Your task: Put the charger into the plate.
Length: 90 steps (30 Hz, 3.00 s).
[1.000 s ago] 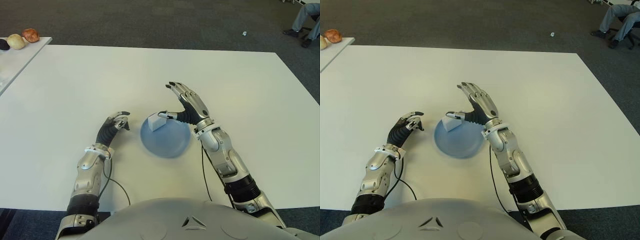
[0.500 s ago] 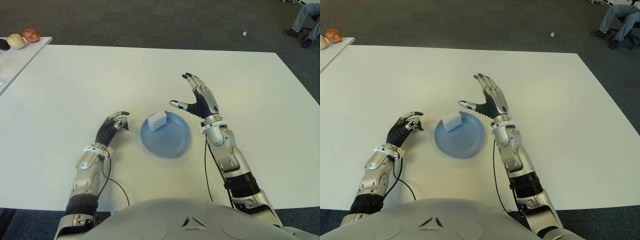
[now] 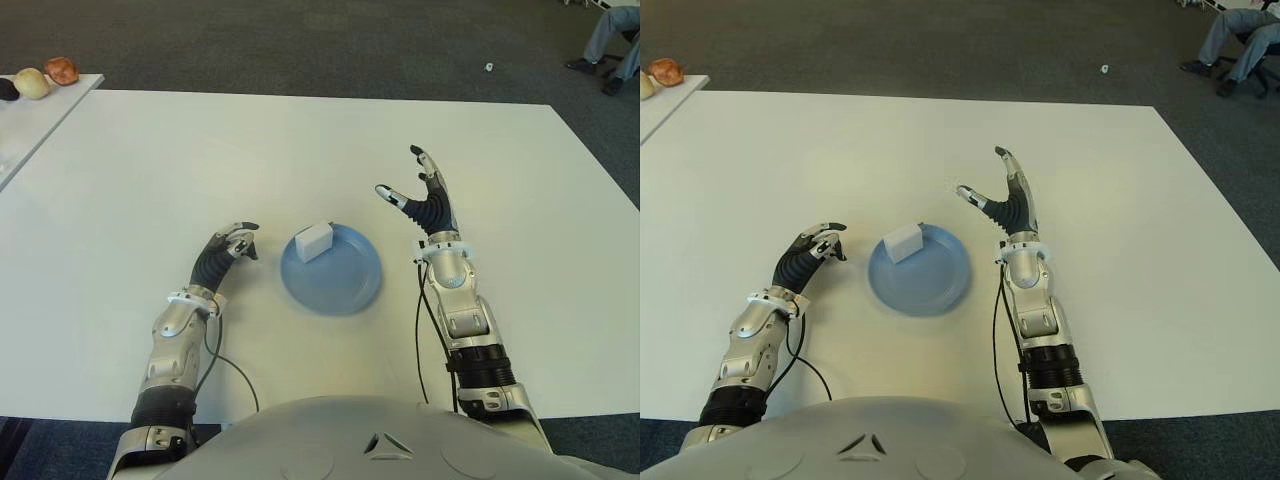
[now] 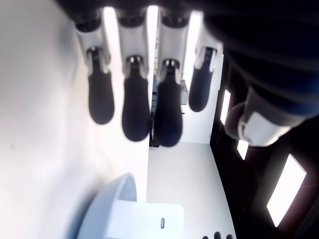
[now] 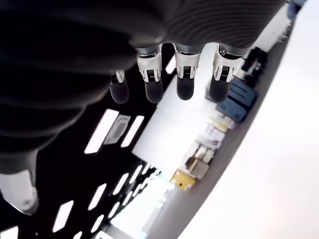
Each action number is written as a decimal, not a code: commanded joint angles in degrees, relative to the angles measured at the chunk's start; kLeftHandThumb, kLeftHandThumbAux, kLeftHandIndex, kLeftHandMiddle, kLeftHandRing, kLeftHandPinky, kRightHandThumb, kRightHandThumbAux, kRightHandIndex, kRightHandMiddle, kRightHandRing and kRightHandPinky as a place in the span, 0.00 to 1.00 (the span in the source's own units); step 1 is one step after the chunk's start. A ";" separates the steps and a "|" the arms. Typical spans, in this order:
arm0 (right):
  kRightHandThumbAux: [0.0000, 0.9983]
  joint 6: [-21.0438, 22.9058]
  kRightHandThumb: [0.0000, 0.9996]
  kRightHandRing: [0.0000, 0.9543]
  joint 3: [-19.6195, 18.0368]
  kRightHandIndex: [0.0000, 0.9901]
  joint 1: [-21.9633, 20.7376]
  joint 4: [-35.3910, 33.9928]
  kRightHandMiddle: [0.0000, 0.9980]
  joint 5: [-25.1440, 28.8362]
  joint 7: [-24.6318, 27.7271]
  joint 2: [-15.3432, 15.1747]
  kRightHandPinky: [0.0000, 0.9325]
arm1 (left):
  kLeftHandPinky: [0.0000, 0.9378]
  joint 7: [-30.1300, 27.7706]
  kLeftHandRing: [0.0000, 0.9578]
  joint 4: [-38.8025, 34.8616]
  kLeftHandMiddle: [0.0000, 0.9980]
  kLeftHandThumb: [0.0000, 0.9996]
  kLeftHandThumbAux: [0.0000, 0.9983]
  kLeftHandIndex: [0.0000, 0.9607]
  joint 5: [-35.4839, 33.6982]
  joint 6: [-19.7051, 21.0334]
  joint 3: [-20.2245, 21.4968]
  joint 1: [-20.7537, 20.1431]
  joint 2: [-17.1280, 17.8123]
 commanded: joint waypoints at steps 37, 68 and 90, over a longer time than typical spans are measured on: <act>0.80 -15.23 0.00 0.20 -8.06 0.12 3.79 26.90 0.21 21.23 3.12 10.13 0.21 | 0.08 5.43 0.10 6.16 0.12 0.08 0.60 0.08 2.52 -4.04 0.29 -2.00 -0.82; 0.76 -15.70 0.00 0.26 -6.73 0.16 6.39 29.70 0.27 19.10 2.99 9.04 0.24 | 0.00 8.31 0.00 6.58 0.00 0.02 0.64 0.00 5.26 -1.16 -1.09 -5.42 -1.47; 0.73 -15.62 0.00 0.22 -6.56 0.13 7.37 29.40 0.22 20.69 4.21 9.86 0.23 | 0.00 9.47 0.00 12.50 0.00 0.00 0.65 0.00 6.05 -1.16 -0.78 -10.09 -1.43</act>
